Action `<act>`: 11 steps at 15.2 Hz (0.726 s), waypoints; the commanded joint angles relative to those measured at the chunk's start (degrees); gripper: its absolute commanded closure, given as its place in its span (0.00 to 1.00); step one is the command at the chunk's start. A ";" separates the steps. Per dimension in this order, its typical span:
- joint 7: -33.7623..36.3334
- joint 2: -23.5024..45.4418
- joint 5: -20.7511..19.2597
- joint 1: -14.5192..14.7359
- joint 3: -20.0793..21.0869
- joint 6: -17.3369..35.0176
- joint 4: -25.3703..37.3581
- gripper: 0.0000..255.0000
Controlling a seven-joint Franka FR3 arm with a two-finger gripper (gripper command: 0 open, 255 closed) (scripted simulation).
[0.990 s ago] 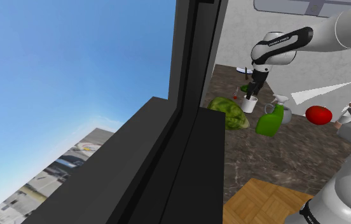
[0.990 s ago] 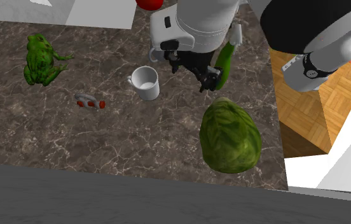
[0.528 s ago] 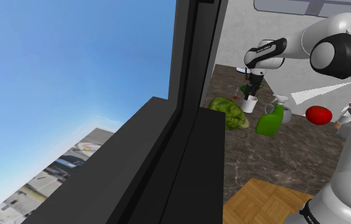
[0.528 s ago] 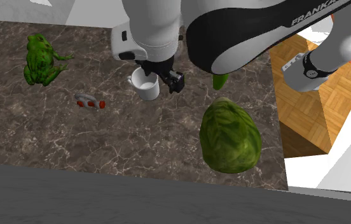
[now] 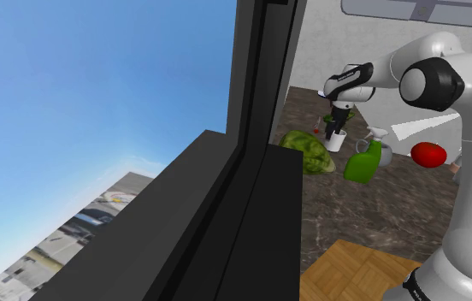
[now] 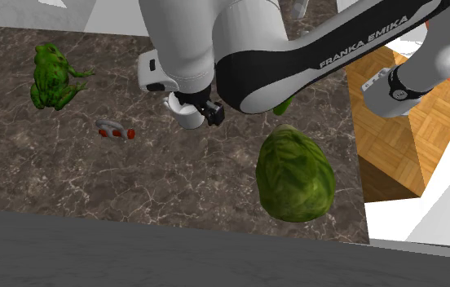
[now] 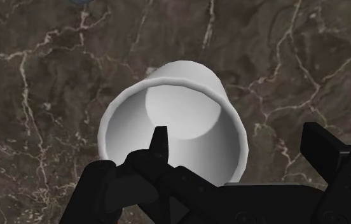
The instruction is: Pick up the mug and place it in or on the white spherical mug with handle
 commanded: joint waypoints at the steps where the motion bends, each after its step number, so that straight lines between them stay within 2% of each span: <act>1: -0.27 0.59 0.30 -0.20 0.14 1.10 -0.51 0.00; 9: -0.26 0.59 0.29 -0.20 0.14 1.09 -0.51 0.00; 10: -0.26 0.59 0.29 -0.20 0.14 1.09 -0.51 1.00; 11: -0.26 0.59 0.29 -0.20 0.14 1.09 -0.51 1.00</act>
